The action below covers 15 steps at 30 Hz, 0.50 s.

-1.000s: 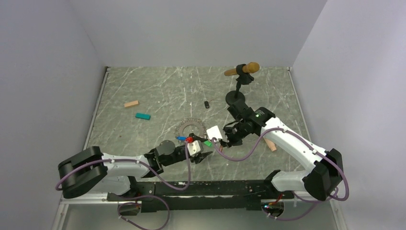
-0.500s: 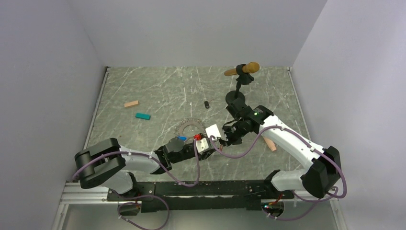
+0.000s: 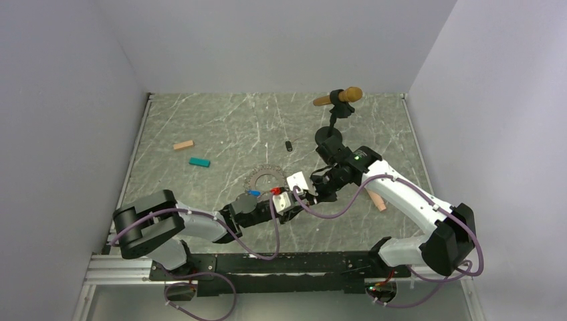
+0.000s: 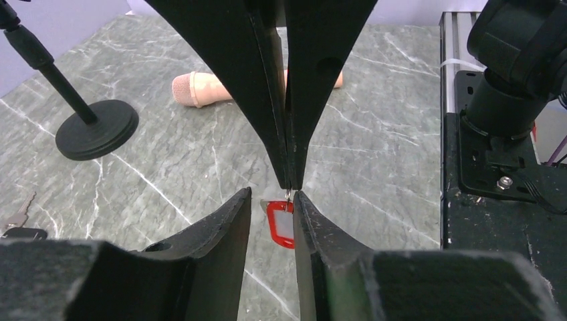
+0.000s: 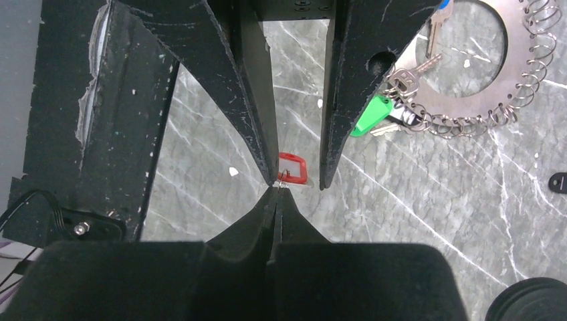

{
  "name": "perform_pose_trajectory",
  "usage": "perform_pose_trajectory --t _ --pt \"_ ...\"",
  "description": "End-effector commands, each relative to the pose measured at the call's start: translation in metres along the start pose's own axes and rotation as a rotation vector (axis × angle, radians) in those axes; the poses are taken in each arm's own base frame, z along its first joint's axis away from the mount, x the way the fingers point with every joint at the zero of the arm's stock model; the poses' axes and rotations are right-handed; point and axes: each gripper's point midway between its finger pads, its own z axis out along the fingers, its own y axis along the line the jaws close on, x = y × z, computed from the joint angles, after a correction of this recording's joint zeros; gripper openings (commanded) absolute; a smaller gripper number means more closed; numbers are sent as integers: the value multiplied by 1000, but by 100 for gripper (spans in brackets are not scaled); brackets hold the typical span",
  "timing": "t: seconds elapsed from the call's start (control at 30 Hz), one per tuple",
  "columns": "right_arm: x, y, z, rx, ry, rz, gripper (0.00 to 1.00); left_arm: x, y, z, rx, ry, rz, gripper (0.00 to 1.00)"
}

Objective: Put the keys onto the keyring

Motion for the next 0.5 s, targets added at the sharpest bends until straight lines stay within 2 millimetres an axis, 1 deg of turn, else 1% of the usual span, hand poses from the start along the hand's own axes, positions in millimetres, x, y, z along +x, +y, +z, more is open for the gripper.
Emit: perform_pose_trajectory --t 0.0,0.07,0.1,0.13,0.2,0.27,0.37,0.47 --pt "-18 -7 -6 15 -71 -16 0 -15 -7 3 25 -70 -27 35" --pt "-19 -7 -6 12 -80 -13 0 -14 -7 2 26 -72 -30 32" --pt "-20 -7 -6 10 -83 -12 0 -14 -7 2 26 -72 -30 29" --pt "-20 -7 -7 11 -85 -11 0 -14 -7 2 28 -71 -30 25" --pt "-20 -7 -7 11 -85 -10 0 -13 -8 3 33 -69 -27 11" --pt "-19 -7 -6 11 -85 -8 0 -13 -9 3 37 -66 -24 0" --pt "-19 -7 -6 11 -89 -2 0 -12 -10 2 42 -60 -24 0" --pt "-19 -10 -8 21 -101 15 0 -13 -6 -2 15 -66 -35 0"
